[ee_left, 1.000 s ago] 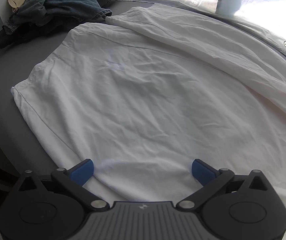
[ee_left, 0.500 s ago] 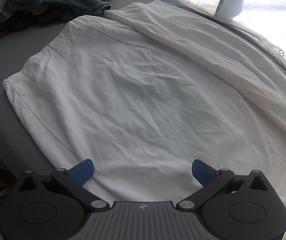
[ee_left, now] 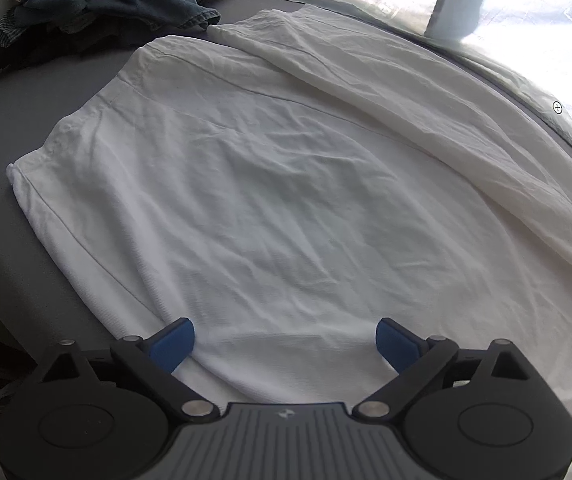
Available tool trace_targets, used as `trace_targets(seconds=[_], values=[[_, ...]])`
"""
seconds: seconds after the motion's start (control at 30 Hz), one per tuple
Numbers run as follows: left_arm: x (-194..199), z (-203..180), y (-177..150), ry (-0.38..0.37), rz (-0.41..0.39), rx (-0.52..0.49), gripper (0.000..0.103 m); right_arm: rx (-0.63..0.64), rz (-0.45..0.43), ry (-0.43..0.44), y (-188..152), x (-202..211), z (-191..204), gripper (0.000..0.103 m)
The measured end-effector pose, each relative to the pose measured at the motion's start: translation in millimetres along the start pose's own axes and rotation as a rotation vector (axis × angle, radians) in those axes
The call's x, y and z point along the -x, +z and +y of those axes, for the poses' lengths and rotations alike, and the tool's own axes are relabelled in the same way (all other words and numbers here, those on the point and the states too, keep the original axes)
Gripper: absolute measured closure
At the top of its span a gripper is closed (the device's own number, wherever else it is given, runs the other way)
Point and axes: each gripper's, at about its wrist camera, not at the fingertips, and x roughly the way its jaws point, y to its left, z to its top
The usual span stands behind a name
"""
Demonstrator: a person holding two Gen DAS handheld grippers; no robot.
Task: Fold clothes
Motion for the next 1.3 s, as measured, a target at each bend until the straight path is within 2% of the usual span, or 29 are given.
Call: trace_targets(seconds=[0.07,0.13,0.17,0.2,0.23,0.3,0.37,0.5,0.6,0.87,1.0,1.13,1.27,1.3], values=[[6,16,3,-0.032,-0.023,0.084,0.026,0.011,0.003,-0.011,1,0,2,0.092],[10,35,6,-0.071,-0.043,0.176,0.062,0.011,0.005,-0.011,2,0,1,0.092],[11,44,6,-0.089,-0.046,0.221,0.074,0.009,0.004,-0.008,2,0,1,0.092],[12,54,7,-0.107,-0.052,0.264,0.095,0.007,0.001,-0.005,1,0,0,0.092],[13,63,8,-0.120,-0.065,0.300,0.101,0.005,-0.002,-0.004,1,1,-1,0.092],[16,82,11,-0.149,-0.090,0.363,0.101,0.002,-0.008,-0.003,0,2,-2,0.092],[16,95,15,-0.156,-0.094,0.383,0.101,0.001,-0.015,-0.003,-1,2,-2,0.093],[14,119,24,-0.093,-0.111,0.398,0.101,-0.002,-0.029,0.001,-2,4,-4,0.094],[13,140,32,-0.041,-0.123,0.411,0.096,-0.005,-0.046,-0.006,-4,5,-4,0.094],[9,193,53,0.095,-0.155,0.445,0.069,-0.041,-0.129,-0.026,-15,11,-3,0.094],[1,205,65,0.089,-0.149,0.441,0.061,-0.070,-0.180,-0.035,-22,14,-3,0.094],[-9,202,78,0.096,-0.148,0.402,0.047,-0.086,-0.217,-0.053,-26,16,-1,0.094],[-19,189,91,0.170,-0.131,0.360,0.047,-0.122,-0.243,-0.066,-28,18,-1,0.093],[-19,190,92,0.193,-0.128,0.386,0.057,-0.132,-0.250,-0.067,-28,19,-1,0.092]])
